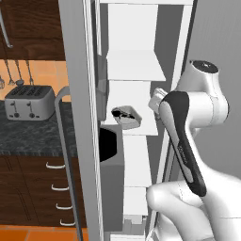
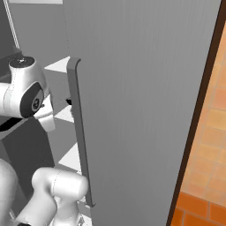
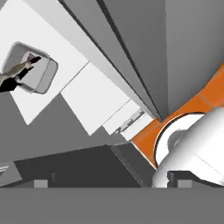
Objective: Take the meat container that has the fish and place it on the second highest rack of the freezer. Then take the vegetable container that has the avocado and carrot and place it on the highest rack of the freezer.
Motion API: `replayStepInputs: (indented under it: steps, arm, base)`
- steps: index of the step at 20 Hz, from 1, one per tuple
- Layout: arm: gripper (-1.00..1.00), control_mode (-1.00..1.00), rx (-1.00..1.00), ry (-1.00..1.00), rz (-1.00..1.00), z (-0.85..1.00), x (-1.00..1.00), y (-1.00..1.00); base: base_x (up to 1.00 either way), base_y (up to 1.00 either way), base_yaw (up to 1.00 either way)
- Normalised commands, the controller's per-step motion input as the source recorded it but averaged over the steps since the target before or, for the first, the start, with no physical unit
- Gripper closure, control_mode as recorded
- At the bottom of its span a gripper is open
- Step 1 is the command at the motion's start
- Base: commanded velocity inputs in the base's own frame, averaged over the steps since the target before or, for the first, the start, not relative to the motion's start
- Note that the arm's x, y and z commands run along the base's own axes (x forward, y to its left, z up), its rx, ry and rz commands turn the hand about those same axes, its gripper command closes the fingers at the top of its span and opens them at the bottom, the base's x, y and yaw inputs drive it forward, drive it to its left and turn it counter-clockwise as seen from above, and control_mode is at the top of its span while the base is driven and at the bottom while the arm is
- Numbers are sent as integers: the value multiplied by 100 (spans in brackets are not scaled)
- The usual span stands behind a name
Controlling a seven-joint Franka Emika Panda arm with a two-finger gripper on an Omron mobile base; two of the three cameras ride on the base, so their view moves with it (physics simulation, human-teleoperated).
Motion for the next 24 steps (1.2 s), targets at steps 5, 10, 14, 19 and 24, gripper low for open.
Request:
replayStepInputs:
  steps: [5,10,14,19,24]
  arm:
    - [-100,-100,-13,6,53,10,-38,-4]
    - [-100,-100,-4,-10,19,-1,-61,-18]
    - [-100,100,0,0,0,0,0,0]
    - [-100,100,0,0,0,0,0,0]
    - [-100,100,0,0,0,0,0,0]
  base:
    - [0,0,0]
    - [0,0,0]
    - [-100,-42,31]
    - [-74,-4,89]
    - [-32,36,96]
